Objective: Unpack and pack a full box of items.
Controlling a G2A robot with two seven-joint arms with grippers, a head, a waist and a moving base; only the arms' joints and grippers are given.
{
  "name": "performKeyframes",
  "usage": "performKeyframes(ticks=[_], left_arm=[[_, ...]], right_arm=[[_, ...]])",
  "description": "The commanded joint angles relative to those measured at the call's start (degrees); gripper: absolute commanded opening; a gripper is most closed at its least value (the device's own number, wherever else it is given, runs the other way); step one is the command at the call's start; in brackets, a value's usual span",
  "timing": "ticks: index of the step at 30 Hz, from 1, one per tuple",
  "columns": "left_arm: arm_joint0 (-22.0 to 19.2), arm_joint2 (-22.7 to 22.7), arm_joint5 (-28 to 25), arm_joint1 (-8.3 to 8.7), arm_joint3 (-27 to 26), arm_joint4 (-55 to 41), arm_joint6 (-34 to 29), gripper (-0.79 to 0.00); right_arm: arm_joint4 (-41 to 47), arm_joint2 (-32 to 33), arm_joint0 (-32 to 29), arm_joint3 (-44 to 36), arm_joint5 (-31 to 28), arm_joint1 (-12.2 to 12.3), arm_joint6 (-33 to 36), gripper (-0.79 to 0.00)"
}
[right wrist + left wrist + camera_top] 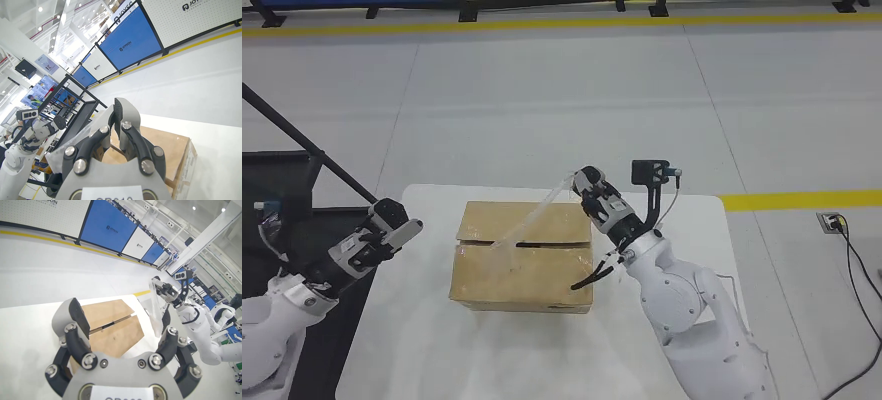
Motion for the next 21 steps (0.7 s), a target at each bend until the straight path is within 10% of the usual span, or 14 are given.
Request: performKeyframes(ticks=[1, 21], left_arm=[[-0.18, 0.85, -0.16, 0.03, 0.31, 0.35, -0.86, 0.0], [-1.04, 4.92, -0.22, -0.16, -0.01, 2.05, -0.23, 0.0]], right_arm=[[0.66, -0.12, 0.49, 0.01, 0.12, -0.14, -0.16, -0.785], [3.91, -1.27, 1.31, -0.58, 1.67, -1.43, -8.55, -0.785]])
